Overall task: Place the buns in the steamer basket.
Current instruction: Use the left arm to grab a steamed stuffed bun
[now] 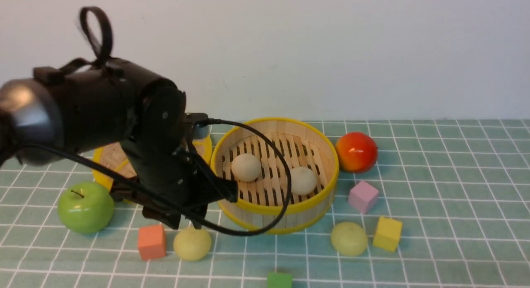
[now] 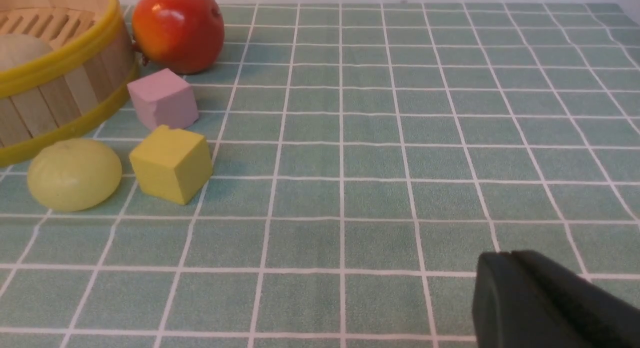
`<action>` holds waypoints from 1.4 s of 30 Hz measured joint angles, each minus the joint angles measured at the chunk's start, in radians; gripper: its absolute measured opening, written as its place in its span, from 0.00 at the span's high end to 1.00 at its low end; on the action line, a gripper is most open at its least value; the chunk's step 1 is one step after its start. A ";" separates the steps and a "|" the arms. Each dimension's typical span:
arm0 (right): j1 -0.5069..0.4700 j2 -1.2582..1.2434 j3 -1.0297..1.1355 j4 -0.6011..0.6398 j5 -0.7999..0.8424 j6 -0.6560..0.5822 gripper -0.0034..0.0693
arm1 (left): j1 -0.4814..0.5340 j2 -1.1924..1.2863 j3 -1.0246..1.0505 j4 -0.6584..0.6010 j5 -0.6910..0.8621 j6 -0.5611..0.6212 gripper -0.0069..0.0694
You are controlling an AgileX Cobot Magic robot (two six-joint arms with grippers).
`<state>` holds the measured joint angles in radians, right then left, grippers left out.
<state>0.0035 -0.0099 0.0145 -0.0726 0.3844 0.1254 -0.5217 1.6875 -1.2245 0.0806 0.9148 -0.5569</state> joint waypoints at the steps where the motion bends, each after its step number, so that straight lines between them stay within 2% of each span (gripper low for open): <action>1: 0.000 0.000 0.000 0.000 0.000 0.000 0.90 | 0.000 0.009 0.000 0.004 -0.007 0.000 0.55; 8: 0.000 0.000 0.000 0.000 0.000 0.000 0.90 | 0.000 0.084 0.000 0.011 -0.046 -0.003 0.54; 25: 0.000 0.000 0.000 0.000 0.000 0.000 0.90 | 0.004 0.090 0.000 -0.008 -0.082 0.019 0.54; 34: 0.000 0.000 0.000 0.000 0.000 0.000 0.90 | 0.088 0.090 0.000 -0.019 -0.095 0.019 0.54; 42: 0.000 0.000 0.000 0.000 0.000 0.000 0.90 | 0.089 0.125 0.000 -0.065 -0.115 0.023 0.54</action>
<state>0.0035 -0.0099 0.0145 -0.0726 0.3844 0.1254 -0.4325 1.8123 -1.2245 0.0160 0.7995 -0.5339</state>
